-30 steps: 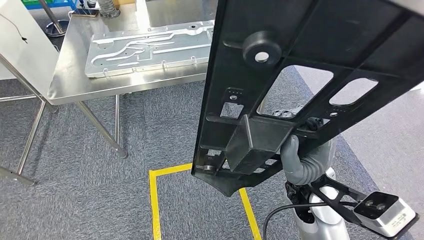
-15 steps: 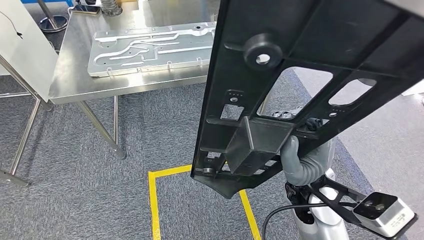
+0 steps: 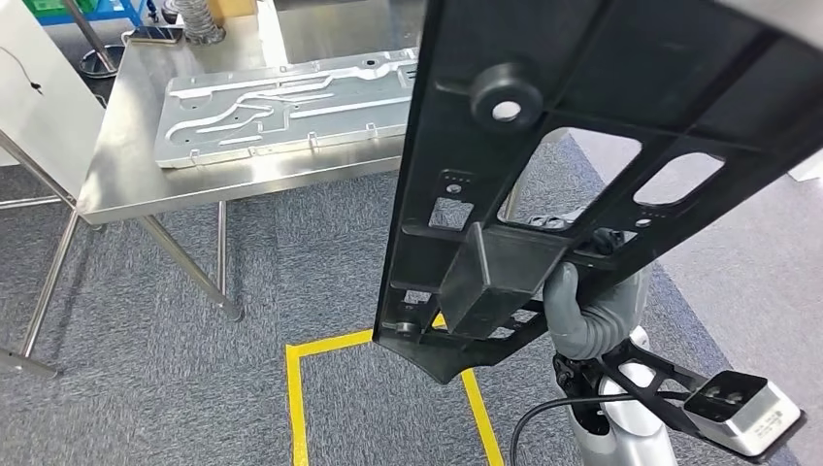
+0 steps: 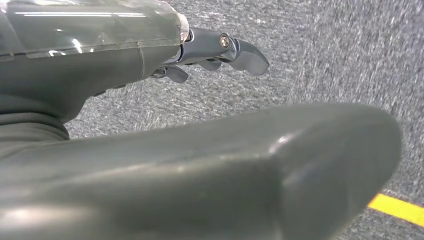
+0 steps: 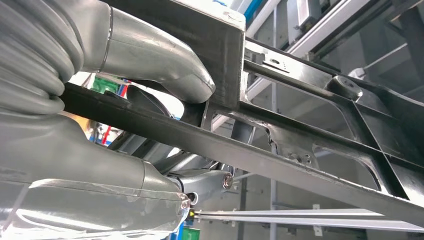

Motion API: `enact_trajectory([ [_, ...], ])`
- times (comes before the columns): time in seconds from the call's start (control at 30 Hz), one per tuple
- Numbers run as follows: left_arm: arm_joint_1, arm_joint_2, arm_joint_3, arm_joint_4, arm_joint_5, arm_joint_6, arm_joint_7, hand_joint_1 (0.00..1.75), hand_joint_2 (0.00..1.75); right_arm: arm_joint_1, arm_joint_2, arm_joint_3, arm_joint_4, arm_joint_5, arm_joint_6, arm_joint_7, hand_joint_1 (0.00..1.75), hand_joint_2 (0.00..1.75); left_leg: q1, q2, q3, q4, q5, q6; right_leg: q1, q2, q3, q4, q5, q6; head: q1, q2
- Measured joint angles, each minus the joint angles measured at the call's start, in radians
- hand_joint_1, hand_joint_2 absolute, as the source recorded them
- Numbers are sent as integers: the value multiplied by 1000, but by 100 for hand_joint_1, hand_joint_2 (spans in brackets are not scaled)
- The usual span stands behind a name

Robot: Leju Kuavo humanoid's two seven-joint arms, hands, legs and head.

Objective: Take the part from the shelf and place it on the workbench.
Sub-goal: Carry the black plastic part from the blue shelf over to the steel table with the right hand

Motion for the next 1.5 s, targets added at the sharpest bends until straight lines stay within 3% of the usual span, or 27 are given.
enact_trajectory([
  [0.07, 1, 0, 0, 0, 0, 0, 0, 0, 0, 3, 0, 0, 2, 0, 0, 0, 175, 175, 0, 0, 30, -110, 92, 4, 0, 2, 27, 0, -22, 4, 0, 0],
  [0.13, 1, 1, 0, 0, -2, -1, 0, 0, 0, 3, 0, -1, 3, -1, 0, -1, 175, 175, -4, 0, 80, -226, 142, 12, 4, 3, 47, 1, -43, 13, 0, 0],
  [0.17, 1, 2, 0, 0, -2, -1, -1, 0, 0, 4, 0, -1, 3, -1, 0, -2, 175, 175, -6, -1, 95, -255, 142, 16, 5, 4, 53, 0, -50, 19, 0, 0],
  [0.27, 0, 2, 0, 0, -4, -1, -2, 0, 0, 4, 0, -3, 3, -3, 0, -2, 175, 175, -6, -3, 115, -273, 120, 35, 5, 5, 56, 17, -49, 37, 0, 0],
  [0.33, -1, 2, 0, 0, -4, -1, -2, 0, 0, 3, 0, -6, 2, -3, -1, -3, 175, 175, -2, -5, 135, -281, 110, 46, 2, 3, 19, 90, -48, 48, 0, 0],
  [0.43, -1, 2, 0, 0, -6, -2, -2, 0, 0, 6, 0, -12, 3, -3, -1, -3, 175, 175, -1, -5, 163, -286, 88, 53, -3, 1, -113, 264, -106, 58, 0, 0],
  [0.5, 1, 2, 0, 0, -6, -2, -2, 0, 0, 9, 0, -15, 4, -3, -2, -2, 175, 175, -1, -6, 188, -286, 67, 51, -6, 1, -173, 297, -127, 60, 0, 0],
  [0.53, 2, 1, 0, 0, -6, -2, -2, 0, 0, 10, 0, -16, 4, -1, -2, -1, 175, 175, -1, -7, 204, -287, 55, 49, -6, 1, -180, 265, -106, 60, 0, 0],
  [0.57, 2, 1, 0, 0, -6, -1, -2, 0, 0, 10, 0, -18, 4, 3, -4, 1, 175, 175, -1, -10, 221, -287, 43, 47, -7, 3, -173, 209, -62, 57, 0, 0],
  [0.6, 2, 1, 0, 0, -5, -1, -2, 0, 0, 11, 0, -19, 5, 9, -6, 4, 175, 175, -1, -13, 235, -287, 31, 43, -7, 12, -163, 143, 4, 53, 0, 0],
  [0.67, -1, -1, 0, 0, -3, -1, -1, 0, 0, 13, 0, -21, 7, 24, -14, 14, 175, 175, 0, -22, 251, -293, 11, 31, -2, 31, -148, 57, 90, 41, 1, 0],
  [0.7, -3, -2, 0, 0, -2, 0, -1, 0, 0, 14, 0, -21, 8, 33, -18, 20, 175, 175, 0, -24, 257, -293, 6, 24, 1, 37, -145, 40, 105, 34, 1, 0],
  [0.77, -6, -2, 0, 0, -2, 0, -1, 0, 0, 13, 0, -22, 8, 51, -22, 30, 175, 175, 1, -27, 268, -290, 7, 12, 3, 28, -127, 31, 92, 18, 1, 0],
  [0.83, -8, -3, -1, 0, -1, 0, -2, 0, 0, 9, 0, -22, 7, 60, -24, 34, 175, 175, 1, -19, 251, -235, 11, 4, 1, 17, -96, 19, 80, 4, 1, 0],
  [0.9, -8, -3, -1, 0, -1, 0, -3, 0, 0, 8, 1, -22, 7, 60, -24, 35, 175, 175, 2, -10, 179, -119, -14, -2, 3, 9, -71, 14, 64, -6, 1, 0],
  [0.93, -7, -3, -1, 0, -2, 0, -3, 0, 0, 8, 1, -22, 7, 60, -23, 34, 175, 175, 2, -8, 135, -62, -41, -5, 4, 7, -61, 14, 55, -9, 1, 0],
  [1.0, -3, -3, 0, 0, -2, 0, -3, 0, 0, 9, 1, -22, 7, 58, -20, 34, 175, 175, 1, -7, 73, -17, -80, -6, 8, 7, -39, 14, 36, -11, 1, 0],
  [1.03, -1, -3, 0, 0, -2, -1, -3, 0, 0, 10, 1, -22, 7, 58, -19, 33, 175, 175, 1, -7, 63, -39, -70, -2, 10, 7, -26, 14, 25, -12, 1, 0],
  [1.07, -1, -3, 0, 0, -2, -1, -3, 0, 0, 10, 1, -22, 7, 57, -19, 33, 175, 175, -2, -7, 66, -88, -34, 5, 12, 7, -11, 14, 15, -12, 1, 0],
  [1.13, 1, -1, -1, 0, -2, -1, -3, 0, 0, 10, 1, -22, 8, 57, -19, 33, 175, 175, -10, -6, 86, -206, 72, 21, 16, 7, 14, 14, -6, -10, 1, 0],
  [1.17, 1, 0, -1, 0, -2, -1, -3, 0, 0, 10, 1, -22, 8, 56, -19, 33, 175, 175, -15, -6, 93, -243, 100, 27, 17, 9, 21, 15, -14, -7, 1, 0],
  [1.3, 4, 0, 0, 0, -2, -2, -3, 0, 0, 11, 1, -22, 8, 56, -20, 30, 175, 175, -14, -7, 117, -276, 121, 41, 19, 12, 29, 39, -34, 14, 1, 0],
  [1.37, 1, 0, 0, 0, -3, -4, -3, 0, 0, 9, 0, -22, 6, 57, -21, 28, 175, 175, -9, -7, 134, -282, 123, 48, 15, 9, 1, 104, -60, 26, 1, 0],
  [1.47, -1, 0, -1, 0, -3, -7, -4, 0, 0, 11, 0, -21, 5, 57, -22, 26, 175, 175, -8, -7, 148, -283, 108, 51, 0, 6, -116, 273, -128, 42, 1, 0],
  [1.5, 0, 0, -1, 0, -3, -7, -4, 0, 0, 12, 0, -21, 6, 57, -23, 26, 175, 175, -7, -8, 155, -283, 101, 49, -4, 5, -144, 297, -136, 46, 1, 0],
])
